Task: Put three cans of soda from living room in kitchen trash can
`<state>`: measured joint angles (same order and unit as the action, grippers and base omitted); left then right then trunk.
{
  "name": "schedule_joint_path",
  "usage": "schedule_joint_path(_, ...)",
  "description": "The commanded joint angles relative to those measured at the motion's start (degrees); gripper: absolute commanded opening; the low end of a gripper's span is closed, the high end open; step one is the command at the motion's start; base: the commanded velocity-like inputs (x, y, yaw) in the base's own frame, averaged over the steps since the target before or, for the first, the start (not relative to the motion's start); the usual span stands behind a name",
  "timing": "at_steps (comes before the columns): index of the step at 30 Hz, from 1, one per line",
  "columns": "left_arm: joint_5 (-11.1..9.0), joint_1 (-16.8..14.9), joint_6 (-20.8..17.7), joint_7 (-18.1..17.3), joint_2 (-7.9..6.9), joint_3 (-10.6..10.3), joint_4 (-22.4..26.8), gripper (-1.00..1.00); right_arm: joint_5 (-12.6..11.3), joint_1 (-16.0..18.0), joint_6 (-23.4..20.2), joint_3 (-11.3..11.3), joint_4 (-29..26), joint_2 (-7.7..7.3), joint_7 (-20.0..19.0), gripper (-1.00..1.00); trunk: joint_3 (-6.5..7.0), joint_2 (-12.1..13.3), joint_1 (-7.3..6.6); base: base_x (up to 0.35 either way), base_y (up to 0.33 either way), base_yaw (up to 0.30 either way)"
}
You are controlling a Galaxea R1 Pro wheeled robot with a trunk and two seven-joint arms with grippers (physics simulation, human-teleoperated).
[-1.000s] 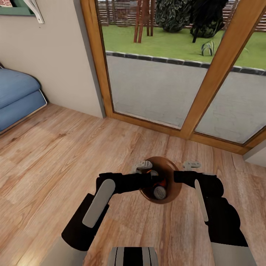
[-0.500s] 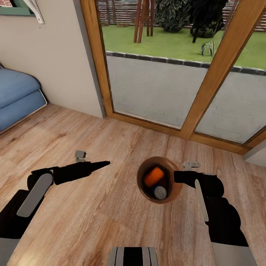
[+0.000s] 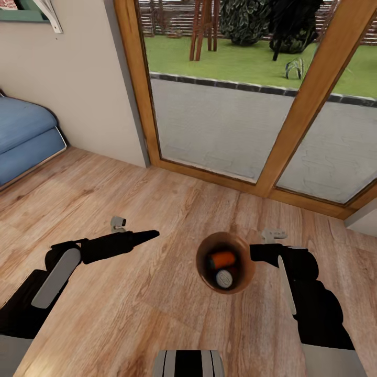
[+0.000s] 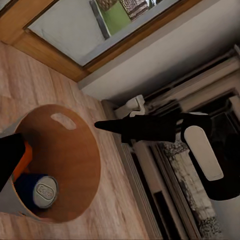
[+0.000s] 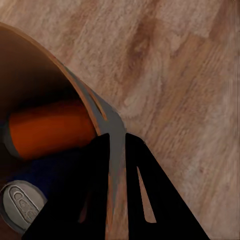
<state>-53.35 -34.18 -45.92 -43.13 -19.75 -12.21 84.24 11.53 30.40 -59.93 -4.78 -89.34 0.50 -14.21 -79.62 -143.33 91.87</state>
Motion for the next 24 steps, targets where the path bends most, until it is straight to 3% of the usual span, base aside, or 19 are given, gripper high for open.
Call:
schedule_joint_path(1,0.3,0.0,0.3,0.0,0.33,-0.3,-0.3,1.0,-0.3,0.0,-0.1,0.0,0.0,-0.03,-0.3,-1.0,0.01,0.0,-0.01,0.0,0.0,0.0)
schedule_joint_path(6,1.7,0.0,1.1,-0.3,1.88,-0.5,-1.9,1.0,2.4,0.0,-0.1,0.0,0.0,-0.14,-1.0,-1.0,0.01,0.0,-0.01,0.0,0.0,0.0)
schedule_joint_path(18,1.8,0.0,1.1,-0.1,1.99,-0.6,-4.8,1.0,5.9,0.0,-0.1,0.0,0.2,-0.15,-1.1,-1.0,0.01,0.0,-0.01,0.0,0.0,0.0)
schedule_joint_path(19,1.8,0.0,1.1,-0.1,1.99,-0.6,-4.8,1.0,-5.2,0.0,-0.1,0.0,0.4,-0.1,-1.2,-1.0,0.01,0.0,-0.01,0.0,0.0,0.0)
schedule_joint_path(24,1.8,0.0,1.1,-0.1,2.0,-0.6,-4.8,1.0,-5.2,0.0,-0.1,-0.7,0.6,0.08,-1.5,-1.0,0.01,0.0,-0.01,0.0,0.0,0.0)
